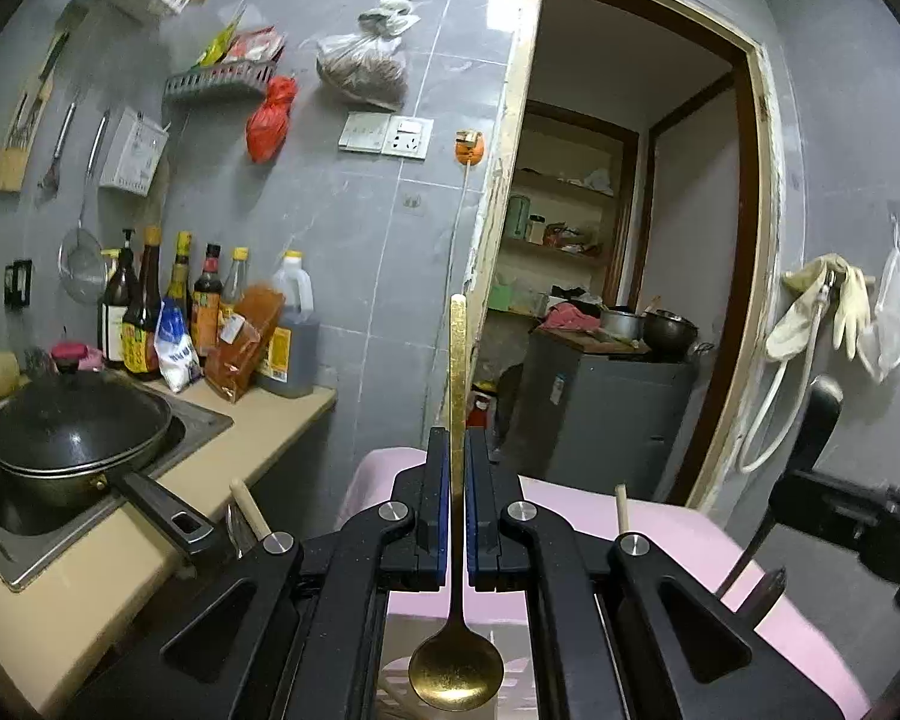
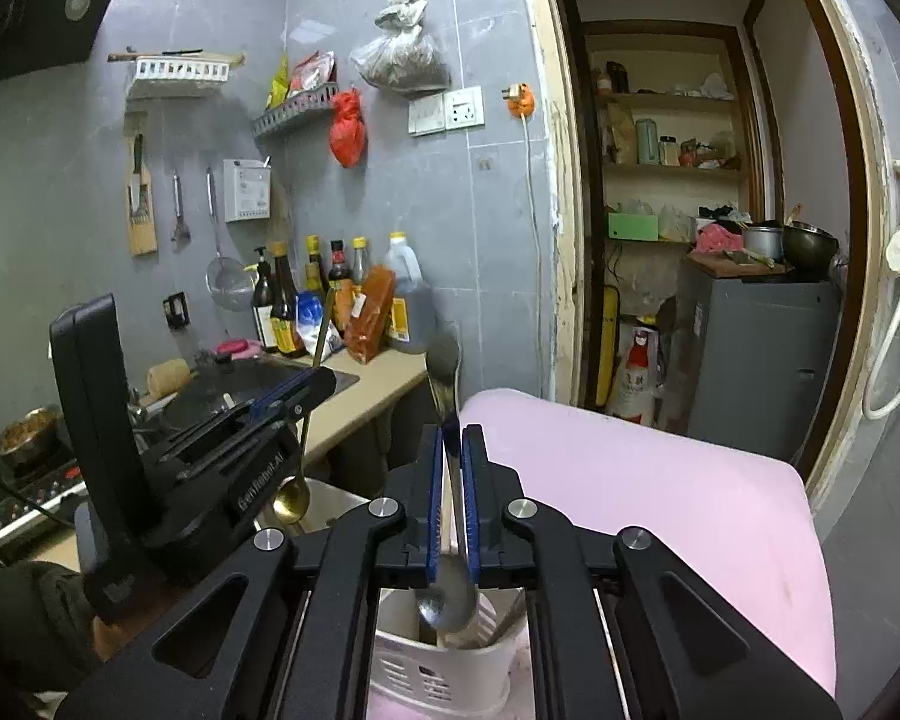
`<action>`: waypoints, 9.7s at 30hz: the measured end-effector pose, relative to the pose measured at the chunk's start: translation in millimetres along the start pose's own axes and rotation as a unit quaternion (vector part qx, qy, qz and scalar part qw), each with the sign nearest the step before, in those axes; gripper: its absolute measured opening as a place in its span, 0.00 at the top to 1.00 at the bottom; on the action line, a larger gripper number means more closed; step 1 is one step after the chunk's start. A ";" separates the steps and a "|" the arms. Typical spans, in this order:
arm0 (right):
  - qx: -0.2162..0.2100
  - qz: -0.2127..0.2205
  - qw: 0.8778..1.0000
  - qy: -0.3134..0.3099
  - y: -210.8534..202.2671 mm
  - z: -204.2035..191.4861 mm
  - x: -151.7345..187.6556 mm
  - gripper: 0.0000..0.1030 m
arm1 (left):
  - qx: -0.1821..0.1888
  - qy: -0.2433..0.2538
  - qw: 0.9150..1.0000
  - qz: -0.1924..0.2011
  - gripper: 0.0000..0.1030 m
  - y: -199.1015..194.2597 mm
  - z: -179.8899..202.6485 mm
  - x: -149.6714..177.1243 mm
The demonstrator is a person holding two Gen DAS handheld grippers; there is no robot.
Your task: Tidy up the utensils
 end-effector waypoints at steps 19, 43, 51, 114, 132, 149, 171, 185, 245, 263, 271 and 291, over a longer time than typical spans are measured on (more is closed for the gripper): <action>0.013 -0.026 0.999 0.016 -5.3 1.9 6.7 0.91 | 0.000 0.001 0.998 -0.055 0.97 -14.1 -14.7 29.7; 0.144 0.043 0.987 0.058 -108.7 60.9 -10.3 0.00 | 0.052 -0.026 0.991 -0.119 0.09 -73.4 31.0 -15.6; 0.201 0.001 0.978 0.052 -141.6 91.1 17.2 0.00 | 0.082 0.001 0.986 -0.149 0.09 -87.3 62.4 8.7; 0.164 -0.269 0.948 -0.044 -138.1 155.7 156.1 0.95 | 0.135 -0.025 0.901 -0.411 0.73 -36.6 179.9 165.2; 0.086 -0.275 0.957 0.020 -107.1 186.9 151.7 0.94 | 0.067 0.012 0.887 -0.456 0.96 0.7 184.1 179.5; 0.067 -0.346 0.935 0.044 -54.2 205.6 148.9 0.95 | 0.085 0.030 0.860 -0.503 0.97 -14.0 189.1 179.4; 0.055 -0.054 0.988 0.136 -116.5 149.9 41.2 0.97 | 0.122 -0.048 0.959 -0.252 0.98 -70.0 161.8 50.5; -0.023 0.078 0.979 0.189 -47.1 81.7 -30.2 0.97 | 0.070 -0.095 0.986 -0.117 0.98 -24.3 50.2 -44.0; 0.034 0.087 0.993 0.073 20.4 16.2 32.5 0.97 | -0.010 0.019 1.000 -0.005 0.98 -9.0 -6.6 22.0; 0.045 0.059 0.994 0.084 11.9 25.7 28.1 0.90 | 0.030 -0.017 0.996 -0.083 0.76 -19.3 -6.8 16.3; 0.062 0.067 0.992 0.085 -2.5 34.5 12.9 0.78 | 0.036 -0.022 0.994 -0.097 0.59 -24.5 -3.0 -5.3; 0.134 0.013 0.986 0.093 -59.2 50.8 -2.2 0.29 | 0.070 -0.004 0.984 -0.164 0.24 -50.2 28.0 -24.6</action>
Point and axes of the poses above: each gripper's, at about its wrist camera, not at the fingertips, and y roughly the way its jaws point, z to its right, x to its underside, the point moved 3 cm from there along y, roughly the way its jaws point, and after that the axes turned 15 degrees about z, right-handed, at the moved point
